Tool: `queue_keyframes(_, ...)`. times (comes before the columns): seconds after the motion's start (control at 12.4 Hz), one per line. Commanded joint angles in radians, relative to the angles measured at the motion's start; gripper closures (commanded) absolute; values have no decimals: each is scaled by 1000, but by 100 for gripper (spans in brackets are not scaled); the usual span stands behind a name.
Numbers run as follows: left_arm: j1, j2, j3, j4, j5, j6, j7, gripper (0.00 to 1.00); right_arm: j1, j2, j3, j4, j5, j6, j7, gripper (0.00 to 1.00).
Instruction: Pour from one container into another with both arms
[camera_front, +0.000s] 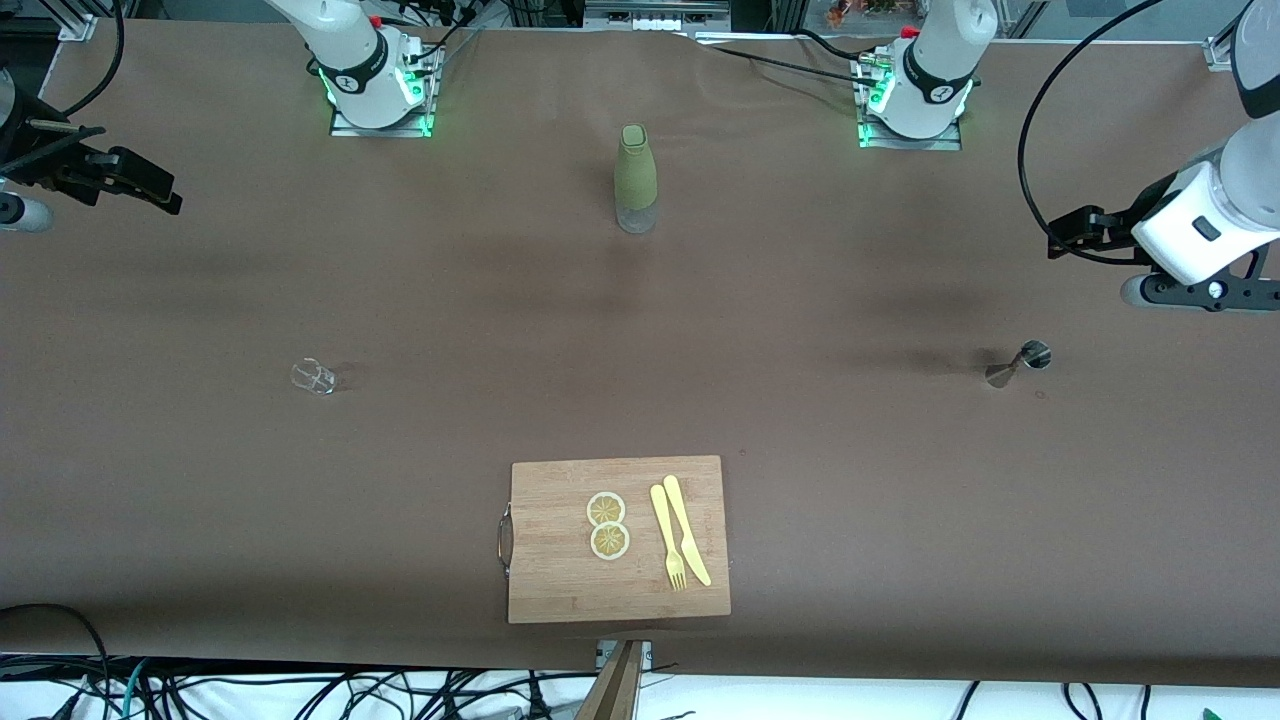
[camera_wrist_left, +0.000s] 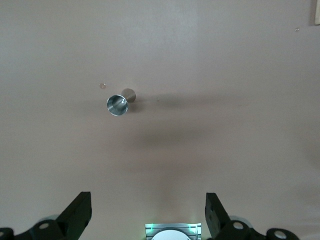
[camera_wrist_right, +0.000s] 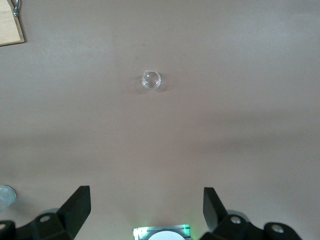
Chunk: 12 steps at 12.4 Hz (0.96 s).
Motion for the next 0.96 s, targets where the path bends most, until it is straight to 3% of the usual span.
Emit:
queue_keyframes(0.0,213,3,-200,22,24,-20,0,0,-3,8,1,21,-10,-4,-9,0)
queue_keyframes(0.72,226,-151,-222,-176,12,85,0,0,-6,9,-2,21,-9,4,-8,0)
queue_keyframes(0.88,200,-154,-212,-176,10,92,-1,0,-6,9,-2,21,-9,4,-9,0)
